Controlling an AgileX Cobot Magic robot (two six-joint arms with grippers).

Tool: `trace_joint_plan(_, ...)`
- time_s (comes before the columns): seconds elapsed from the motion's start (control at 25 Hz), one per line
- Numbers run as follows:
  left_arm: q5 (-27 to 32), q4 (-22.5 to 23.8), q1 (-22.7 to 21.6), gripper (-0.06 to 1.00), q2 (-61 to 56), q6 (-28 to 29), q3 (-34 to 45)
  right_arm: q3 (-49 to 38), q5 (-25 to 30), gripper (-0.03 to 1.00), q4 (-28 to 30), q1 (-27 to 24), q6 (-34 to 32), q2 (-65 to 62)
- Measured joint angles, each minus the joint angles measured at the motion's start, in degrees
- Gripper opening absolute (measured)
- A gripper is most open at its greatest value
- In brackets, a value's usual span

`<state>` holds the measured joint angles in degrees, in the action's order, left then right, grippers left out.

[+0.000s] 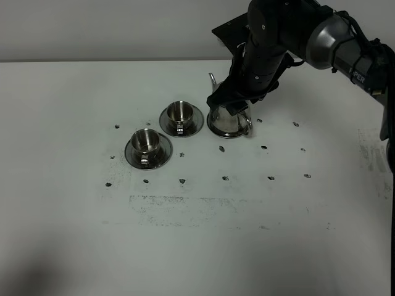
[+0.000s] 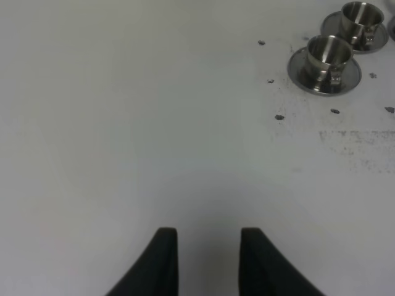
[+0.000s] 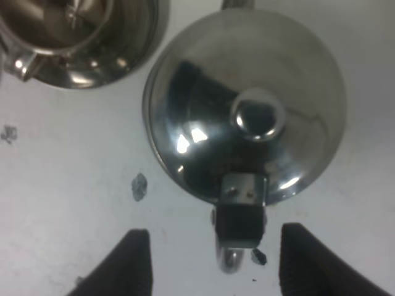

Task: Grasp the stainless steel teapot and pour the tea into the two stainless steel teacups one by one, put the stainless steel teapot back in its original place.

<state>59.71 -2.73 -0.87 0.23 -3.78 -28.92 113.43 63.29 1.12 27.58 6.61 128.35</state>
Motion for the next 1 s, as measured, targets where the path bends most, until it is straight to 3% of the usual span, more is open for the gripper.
trace_joint_plan(1.0,0.0,0.0,0.0,0.24,0.0,0.0,0.0,0.0,-2.2,0.47,1.7,-1.8,0.4,4.1)
